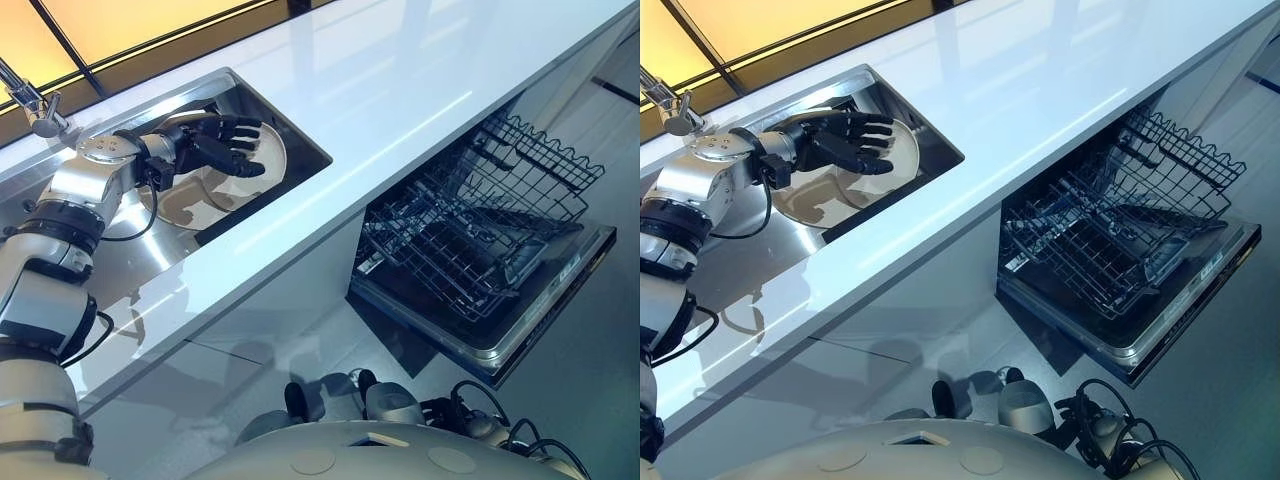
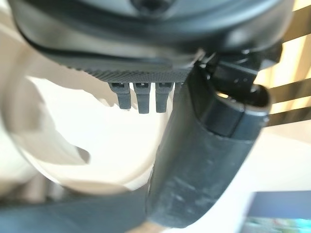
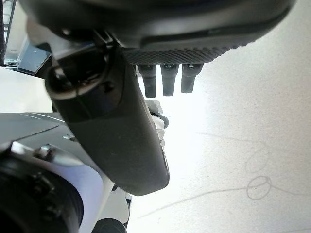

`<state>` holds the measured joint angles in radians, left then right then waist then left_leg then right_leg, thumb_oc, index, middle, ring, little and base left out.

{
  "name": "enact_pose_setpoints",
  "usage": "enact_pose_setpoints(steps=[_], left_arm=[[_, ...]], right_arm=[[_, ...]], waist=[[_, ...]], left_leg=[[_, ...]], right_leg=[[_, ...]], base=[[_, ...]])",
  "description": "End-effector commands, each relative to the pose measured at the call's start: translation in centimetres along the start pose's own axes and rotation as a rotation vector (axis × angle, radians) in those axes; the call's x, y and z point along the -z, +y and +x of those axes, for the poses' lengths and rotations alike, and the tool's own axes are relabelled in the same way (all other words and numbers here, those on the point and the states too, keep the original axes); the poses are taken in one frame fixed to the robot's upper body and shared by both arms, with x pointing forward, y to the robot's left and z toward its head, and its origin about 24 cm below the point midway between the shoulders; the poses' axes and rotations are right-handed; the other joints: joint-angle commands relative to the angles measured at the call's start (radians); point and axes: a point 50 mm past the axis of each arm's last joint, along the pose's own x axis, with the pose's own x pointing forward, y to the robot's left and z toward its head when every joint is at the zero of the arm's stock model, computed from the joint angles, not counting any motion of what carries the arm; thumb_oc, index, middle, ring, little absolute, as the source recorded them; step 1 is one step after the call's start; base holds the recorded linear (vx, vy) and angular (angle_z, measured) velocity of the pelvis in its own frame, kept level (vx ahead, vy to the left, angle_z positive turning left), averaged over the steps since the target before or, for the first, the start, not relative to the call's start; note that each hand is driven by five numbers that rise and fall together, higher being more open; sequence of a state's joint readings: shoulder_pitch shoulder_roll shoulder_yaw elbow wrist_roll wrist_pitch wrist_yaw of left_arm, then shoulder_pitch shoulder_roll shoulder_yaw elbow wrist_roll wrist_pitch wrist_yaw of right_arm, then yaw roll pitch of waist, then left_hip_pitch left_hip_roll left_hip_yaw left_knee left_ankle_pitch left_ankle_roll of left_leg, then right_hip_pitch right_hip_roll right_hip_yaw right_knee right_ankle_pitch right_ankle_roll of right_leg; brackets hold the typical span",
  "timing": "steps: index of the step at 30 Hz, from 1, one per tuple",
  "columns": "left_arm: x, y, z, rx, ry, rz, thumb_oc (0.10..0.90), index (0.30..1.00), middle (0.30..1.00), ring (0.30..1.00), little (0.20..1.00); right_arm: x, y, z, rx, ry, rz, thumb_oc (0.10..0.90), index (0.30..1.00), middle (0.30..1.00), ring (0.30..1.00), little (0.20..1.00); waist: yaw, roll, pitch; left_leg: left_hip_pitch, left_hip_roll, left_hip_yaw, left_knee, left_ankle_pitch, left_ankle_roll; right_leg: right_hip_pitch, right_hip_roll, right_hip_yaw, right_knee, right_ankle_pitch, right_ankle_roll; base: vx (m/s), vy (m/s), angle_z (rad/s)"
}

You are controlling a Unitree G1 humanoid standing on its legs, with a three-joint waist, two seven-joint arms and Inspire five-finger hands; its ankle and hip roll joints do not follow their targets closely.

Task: Pick up plates and place into dishwasher.

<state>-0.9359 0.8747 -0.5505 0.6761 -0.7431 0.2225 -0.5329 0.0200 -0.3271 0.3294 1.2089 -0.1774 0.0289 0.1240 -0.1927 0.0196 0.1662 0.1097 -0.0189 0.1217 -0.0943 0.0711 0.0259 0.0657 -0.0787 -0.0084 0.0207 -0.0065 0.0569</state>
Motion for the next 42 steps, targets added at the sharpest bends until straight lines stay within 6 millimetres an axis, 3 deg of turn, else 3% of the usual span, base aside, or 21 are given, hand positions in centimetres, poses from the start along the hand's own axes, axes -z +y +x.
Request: enact_pose_setpoints(steps=[1, 6, 12, 28, 42], left_arm=[[-8.4, 2.8, -2.7, -0.164, -0.436, -0.094, 0.800, 0.900, 0.900, 0.900, 0.900], [-9.2, 5.4, -4.7, -0.363, -0.460, -0.043, 0.800, 0.900, 0.900, 0.900, 0.900], [-8.7, 6.8, -5.7, -0.427, -0.361, 0.049, 0.800, 0.900, 0.900, 0.900, 0.900], [-8.7, 7.5, -5.5, -0.560, -0.277, 0.157, 0.800, 0.900, 0.900, 0.900, 0.900], [-7.4, 7.8, -5.2, -0.617, -0.193, 0.213, 0.800, 0.900, 0.900, 0.900, 0.900]], right_arm=[[1.3, -1.1, -0.2, 0.038, 0.033, 0.003, 0.800, 0.900, 0.900, 0.900, 0.900], [1.7, -0.8, -0.3, 0.035, 0.044, -0.016, 0.800, 0.900, 0.900, 0.900, 0.900], [1.9, -0.8, -0.3, 0.034, 0.053, -0.033, 0.800, 0.900, 0.900, 0.900, 0.900], [2.7, -1.3, -0.6, 0.042, 0.063, -0.066, 0.800, 0.900, 0.900, 0.900, 0.900], [2.8, -1.7, -0.7, 0.066, 0.049, -0.053, 0.800, 0.900, 0.900, 0.900, 0.900]], waist=[[0.007, 0.048, -0.035], [0.001, 0.049, -0.041], [-0.005, 0.043, -0.038], [-0.028, 0.022, -0.004], [-0.035, 0.018, 0.013]], left_leg=[[0.045, -0.055, 0.047, 0.033, -0.158, 0.069], [0.048, -0.056, 0.046, 0.040, -0.165, 0.071], [0.044, -0.056, 0.048, 0.053, -0.173, 0.075], [0.017, -0.063, 0.046, 0.077, -0.180, 0.080], [0.001, -0.069, 0.049, 0.089, -0.180, 0.080]], right_leg=[[-0.118, 0.007, 0.039, 0.086, 0.054, 0.086], [-0.118, 0.006, 0.038, 0.092, 0.050, 0.085], [-0.128, 0.008, 0.046, 0.106, 0.054, 0.087], [-0.182, 0.016, 0.085, 0.127, 0.103, 0.089], [-0.200, 0.011, 0.092, 0.135, 0.126, 0.086]], base=[[0.05, 0.010, 0.00], [0.05, 0.009, -0.01], [0.06, 0.009, 0.00], [0.07, 0.027, -0.06], [0.01, 0.013, -0.03]])
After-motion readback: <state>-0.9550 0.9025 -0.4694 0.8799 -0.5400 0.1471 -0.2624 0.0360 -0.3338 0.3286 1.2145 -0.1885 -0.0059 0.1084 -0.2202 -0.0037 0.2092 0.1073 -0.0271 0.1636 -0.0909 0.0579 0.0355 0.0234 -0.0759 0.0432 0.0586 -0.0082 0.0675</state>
